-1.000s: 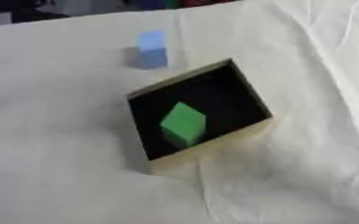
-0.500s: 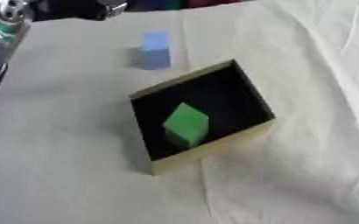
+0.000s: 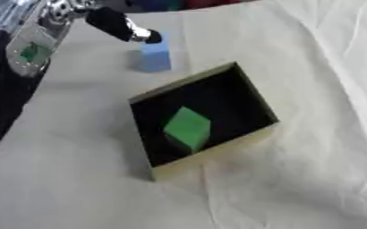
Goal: Pick up objects on the table and place them in the box.
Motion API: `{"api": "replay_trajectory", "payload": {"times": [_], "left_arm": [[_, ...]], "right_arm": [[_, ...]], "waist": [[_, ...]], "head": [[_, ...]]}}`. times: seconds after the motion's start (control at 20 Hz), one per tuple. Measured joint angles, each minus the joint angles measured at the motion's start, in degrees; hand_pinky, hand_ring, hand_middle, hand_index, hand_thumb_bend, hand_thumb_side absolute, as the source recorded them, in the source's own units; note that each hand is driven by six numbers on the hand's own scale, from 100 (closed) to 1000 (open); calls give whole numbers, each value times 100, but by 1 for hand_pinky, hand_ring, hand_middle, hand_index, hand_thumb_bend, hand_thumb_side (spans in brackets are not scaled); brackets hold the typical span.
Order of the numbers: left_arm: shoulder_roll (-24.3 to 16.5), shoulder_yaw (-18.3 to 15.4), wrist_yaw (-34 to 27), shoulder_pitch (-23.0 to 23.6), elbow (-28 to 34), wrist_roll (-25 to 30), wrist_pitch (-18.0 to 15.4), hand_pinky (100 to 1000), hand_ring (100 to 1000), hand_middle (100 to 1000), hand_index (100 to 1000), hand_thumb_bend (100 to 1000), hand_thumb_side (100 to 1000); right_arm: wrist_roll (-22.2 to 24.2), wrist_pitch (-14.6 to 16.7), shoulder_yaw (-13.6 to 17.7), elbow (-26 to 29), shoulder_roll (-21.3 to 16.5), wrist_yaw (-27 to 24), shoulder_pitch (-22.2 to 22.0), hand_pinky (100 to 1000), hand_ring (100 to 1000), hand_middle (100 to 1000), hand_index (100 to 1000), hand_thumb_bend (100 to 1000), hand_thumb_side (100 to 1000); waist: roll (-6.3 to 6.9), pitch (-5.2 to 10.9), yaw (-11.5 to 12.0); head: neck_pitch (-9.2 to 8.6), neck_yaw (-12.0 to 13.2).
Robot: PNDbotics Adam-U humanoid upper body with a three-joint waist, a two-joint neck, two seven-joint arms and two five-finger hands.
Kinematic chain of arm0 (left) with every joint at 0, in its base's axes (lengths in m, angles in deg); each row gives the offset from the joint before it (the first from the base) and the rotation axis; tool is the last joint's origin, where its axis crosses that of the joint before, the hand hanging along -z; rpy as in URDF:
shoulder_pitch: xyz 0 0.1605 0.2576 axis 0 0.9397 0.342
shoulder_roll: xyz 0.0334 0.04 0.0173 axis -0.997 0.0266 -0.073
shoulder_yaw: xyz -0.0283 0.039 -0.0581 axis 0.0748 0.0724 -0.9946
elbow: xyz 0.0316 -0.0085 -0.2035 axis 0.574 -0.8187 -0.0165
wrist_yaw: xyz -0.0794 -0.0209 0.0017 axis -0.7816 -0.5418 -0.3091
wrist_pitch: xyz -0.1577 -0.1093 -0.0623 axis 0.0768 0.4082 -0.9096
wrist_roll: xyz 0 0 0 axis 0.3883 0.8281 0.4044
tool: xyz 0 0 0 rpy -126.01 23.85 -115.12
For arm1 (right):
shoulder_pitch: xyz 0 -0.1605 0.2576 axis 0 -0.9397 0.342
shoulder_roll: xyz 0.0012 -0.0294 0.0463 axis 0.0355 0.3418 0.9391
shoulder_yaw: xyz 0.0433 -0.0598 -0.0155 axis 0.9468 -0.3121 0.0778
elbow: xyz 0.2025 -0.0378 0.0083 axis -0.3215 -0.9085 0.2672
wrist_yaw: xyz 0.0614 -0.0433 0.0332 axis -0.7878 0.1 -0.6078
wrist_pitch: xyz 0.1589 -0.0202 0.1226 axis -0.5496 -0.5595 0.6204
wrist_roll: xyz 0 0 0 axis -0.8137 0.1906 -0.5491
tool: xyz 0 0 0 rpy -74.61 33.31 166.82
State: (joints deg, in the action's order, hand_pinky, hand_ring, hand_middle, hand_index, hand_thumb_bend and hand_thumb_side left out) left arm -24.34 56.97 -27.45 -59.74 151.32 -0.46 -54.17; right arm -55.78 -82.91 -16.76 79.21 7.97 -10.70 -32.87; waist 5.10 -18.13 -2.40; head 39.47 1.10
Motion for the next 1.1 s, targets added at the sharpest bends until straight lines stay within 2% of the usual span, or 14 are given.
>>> {"api": "replay_trajectory", "payload": {"times": [0.2, 0.5, 0.55, 0.75, 1.1], "left_arm": [[110, -97, 296, -144, -477, 324, -324, 893, 884, 885, 1000, 637, 501], [182, -397, 607, -216, -778, 792, -767, 893, 884, 885, 1000, 637, 501], [182, -441, 632, -231, -782, 872, -814, 899, 890, 891, 1000, 615, 467], [238, -559, 636, -235, -800, 1176, -876, 901, 889, 894, 1000, 620, 512], [310, -636, 432, -258, -855, 1454, -778, 901, 887, 888, 1000, 612, 535]], "right_arm": [[-23, -19, 0, 5, 34, -22, -17, 833, 764, 707, 943, 100, 858], [-64, -35, 0, 6, 67, -38, -21, 833, 764, 707, 943, 100, 858], [-67, -34, 0, 6, 67, -38, -21, 833, 759, 703, 938, 100, 861], [-102, -50, 20, 6, 70, -38, -23, 833, 755, 700, 936, 100, 862], [-160, -89, 33, 6, 70, -20, -50, 834, 754, 699, 934, 100, 868]], "waist": [[-9, -10, -2], [-12, -22, -4], [-14, -24, -7], [-27, -98, -73], [-21, -161, -142]], "head": [[-27, 55], [-31, 104], [-33, 107], [-80, 152], [-132, 178]]}}
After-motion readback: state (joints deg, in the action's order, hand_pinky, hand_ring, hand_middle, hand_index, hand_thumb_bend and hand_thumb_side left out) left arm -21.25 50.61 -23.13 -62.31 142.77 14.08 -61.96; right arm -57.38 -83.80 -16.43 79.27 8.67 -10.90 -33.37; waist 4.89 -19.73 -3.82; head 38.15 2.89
